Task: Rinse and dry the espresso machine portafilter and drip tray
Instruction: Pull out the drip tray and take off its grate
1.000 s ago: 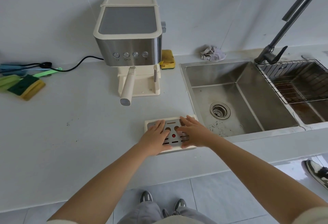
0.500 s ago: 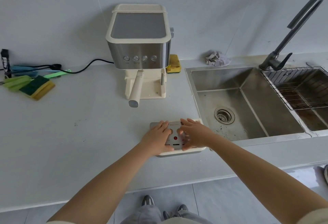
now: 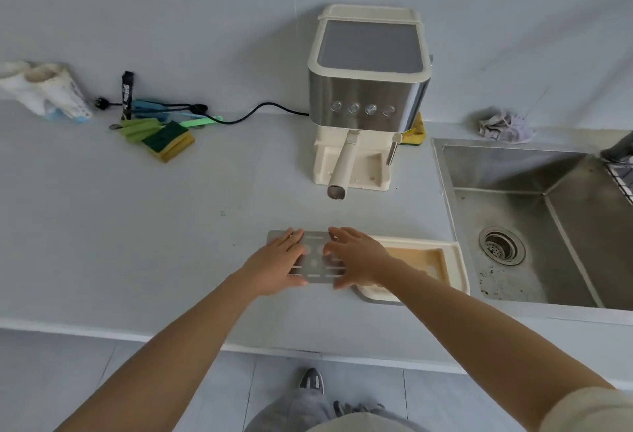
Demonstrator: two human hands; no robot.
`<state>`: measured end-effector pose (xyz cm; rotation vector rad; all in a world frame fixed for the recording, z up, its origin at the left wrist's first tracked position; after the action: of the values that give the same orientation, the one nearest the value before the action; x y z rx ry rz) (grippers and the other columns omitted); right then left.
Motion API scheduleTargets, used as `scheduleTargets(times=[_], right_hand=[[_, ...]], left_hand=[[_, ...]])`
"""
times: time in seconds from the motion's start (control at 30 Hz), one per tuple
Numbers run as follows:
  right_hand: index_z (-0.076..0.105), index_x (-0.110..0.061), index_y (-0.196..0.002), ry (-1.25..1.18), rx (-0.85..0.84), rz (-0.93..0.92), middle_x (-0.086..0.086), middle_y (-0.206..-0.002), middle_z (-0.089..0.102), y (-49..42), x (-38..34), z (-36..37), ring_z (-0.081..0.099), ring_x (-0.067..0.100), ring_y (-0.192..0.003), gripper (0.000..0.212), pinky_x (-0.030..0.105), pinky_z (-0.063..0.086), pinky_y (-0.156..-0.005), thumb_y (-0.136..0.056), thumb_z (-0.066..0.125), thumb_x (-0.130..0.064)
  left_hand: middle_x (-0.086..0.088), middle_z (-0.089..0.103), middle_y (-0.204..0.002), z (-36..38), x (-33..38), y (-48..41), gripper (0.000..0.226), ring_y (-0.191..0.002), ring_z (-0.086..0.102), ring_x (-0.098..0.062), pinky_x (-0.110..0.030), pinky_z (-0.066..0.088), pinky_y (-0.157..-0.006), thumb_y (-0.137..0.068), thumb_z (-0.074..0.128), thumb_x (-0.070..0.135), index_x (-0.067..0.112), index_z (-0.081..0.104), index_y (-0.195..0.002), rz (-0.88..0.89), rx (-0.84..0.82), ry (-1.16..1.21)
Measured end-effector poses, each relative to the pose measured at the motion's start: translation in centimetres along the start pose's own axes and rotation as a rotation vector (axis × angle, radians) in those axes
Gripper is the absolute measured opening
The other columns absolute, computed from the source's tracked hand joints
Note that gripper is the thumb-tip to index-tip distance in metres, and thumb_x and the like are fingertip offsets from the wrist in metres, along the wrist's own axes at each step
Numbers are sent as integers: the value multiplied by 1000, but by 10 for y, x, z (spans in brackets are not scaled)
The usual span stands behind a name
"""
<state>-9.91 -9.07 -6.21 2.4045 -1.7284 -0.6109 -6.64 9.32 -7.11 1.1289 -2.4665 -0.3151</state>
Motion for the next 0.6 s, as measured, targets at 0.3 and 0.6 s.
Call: scheduleTargets(times=[0.3,0.6], right_hand=[[42,-22,-129,28,-93,11,5,-146,27,-18,-20,30,23,27,-135,66,35,31,-106,-73,71,-38],[31,-13,-138,77,-134,11,7,-150,24,-19,-15,35,20,26,-139,71,34,22,-111,-80,65,-38]], left_hand=[[-8,-3,-158,27,-16,8,54,-145,-4,-22,-32,10,-115,-90,52,39,9,36,-131,-52,-65,-5],[-6,4,-158,26,-18,0,65,-145,4,-22,-34,20,-114,-89,56,35,10,25,-140,-71,-114,7]])
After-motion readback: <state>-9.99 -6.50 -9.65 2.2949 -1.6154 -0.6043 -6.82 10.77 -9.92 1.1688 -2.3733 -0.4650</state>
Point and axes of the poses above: each hand's wrist, its own y-axis away from the middle knuckle, its own z-axis out of the palm, x = y × z, the point moved 1 cm from there along -y, towards the middle knuckle
